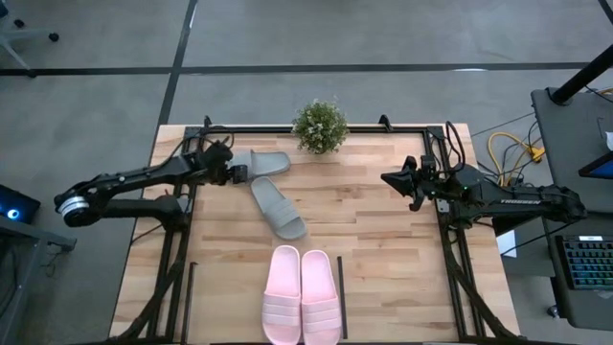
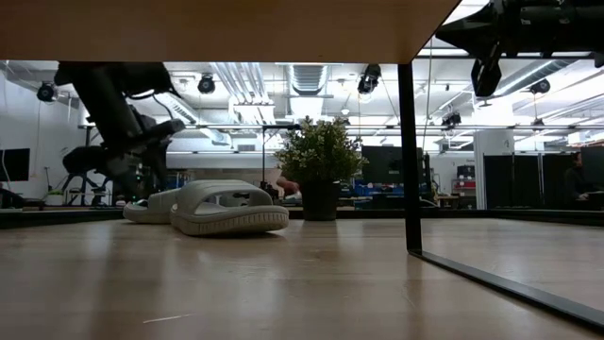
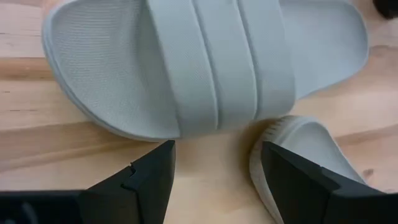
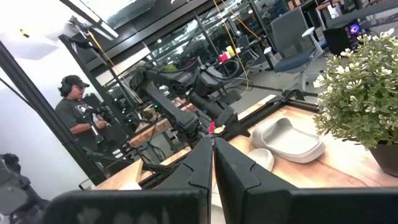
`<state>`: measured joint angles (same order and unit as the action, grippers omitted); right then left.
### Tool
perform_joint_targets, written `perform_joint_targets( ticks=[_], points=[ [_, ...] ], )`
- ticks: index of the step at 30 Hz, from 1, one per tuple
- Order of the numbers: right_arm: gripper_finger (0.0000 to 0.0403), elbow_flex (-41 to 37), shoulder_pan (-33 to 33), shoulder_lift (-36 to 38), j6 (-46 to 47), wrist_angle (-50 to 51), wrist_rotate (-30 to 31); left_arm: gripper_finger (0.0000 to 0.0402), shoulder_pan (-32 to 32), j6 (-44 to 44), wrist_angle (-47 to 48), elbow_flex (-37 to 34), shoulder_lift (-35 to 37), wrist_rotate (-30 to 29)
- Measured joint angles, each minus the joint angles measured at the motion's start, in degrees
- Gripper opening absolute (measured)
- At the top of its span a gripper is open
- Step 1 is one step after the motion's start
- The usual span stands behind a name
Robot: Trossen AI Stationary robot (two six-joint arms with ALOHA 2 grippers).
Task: Pick and place slides into the shelf
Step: Put the top gray slipper on the shelf
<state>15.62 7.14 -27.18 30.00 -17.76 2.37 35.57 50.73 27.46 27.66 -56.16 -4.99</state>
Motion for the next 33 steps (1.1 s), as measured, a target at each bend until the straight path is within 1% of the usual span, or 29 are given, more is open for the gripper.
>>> perform_joint_targets(
  ticks=[4, 8, 11, 17, 24, 29, 33],
  points=[
    [0.0008, 0.0, 0.0, 0.0, 0.0, 0.0, 0.0, 0.0221, 1.0, 0.0, 0.0, -0.4, 0.4, -0.1],
    [0.0009, 0.0, 0.0, 0.0, 0.0, 0.0, 0.0, 0.0221, 1.8, 0.0, -0.1, -0.4, 0.0, -2.7],
    [0.0009, 0.0, 0.0, 0.0, 0.0, 0.0, 0.0, 0.0221, 2.4, -0.3, -1.1, -0.4, -0.9, -2.9],
    [0.0008, 0.0, 0.0, 0.0, 0.0, 0.0, 0.0, 0.0221, 2.4, -0.5, -7.3, -0.6, -4.0, -2.9],
    [0.0009, 0.0, 0.0, 0.0, 0.0, 0.0, 0.0, 0.0221, 2.4, -1.5, -11.3, -0.6, -8.7, -2.9],
    [0.0009, 0.0, 0.0, 0.0, 0.0, 0.0, 0.0, 0.0221, 2.3, -1.9, -15.6, -0.8, -9.3, -1.4],
    [0.0009, 0.0, 0.0, 0.0, 0.0, 0.0, 0.0, 0.0221, 2.3, -2.2, -16.3, -1.4, -8.0, -1.1]
  ],
)
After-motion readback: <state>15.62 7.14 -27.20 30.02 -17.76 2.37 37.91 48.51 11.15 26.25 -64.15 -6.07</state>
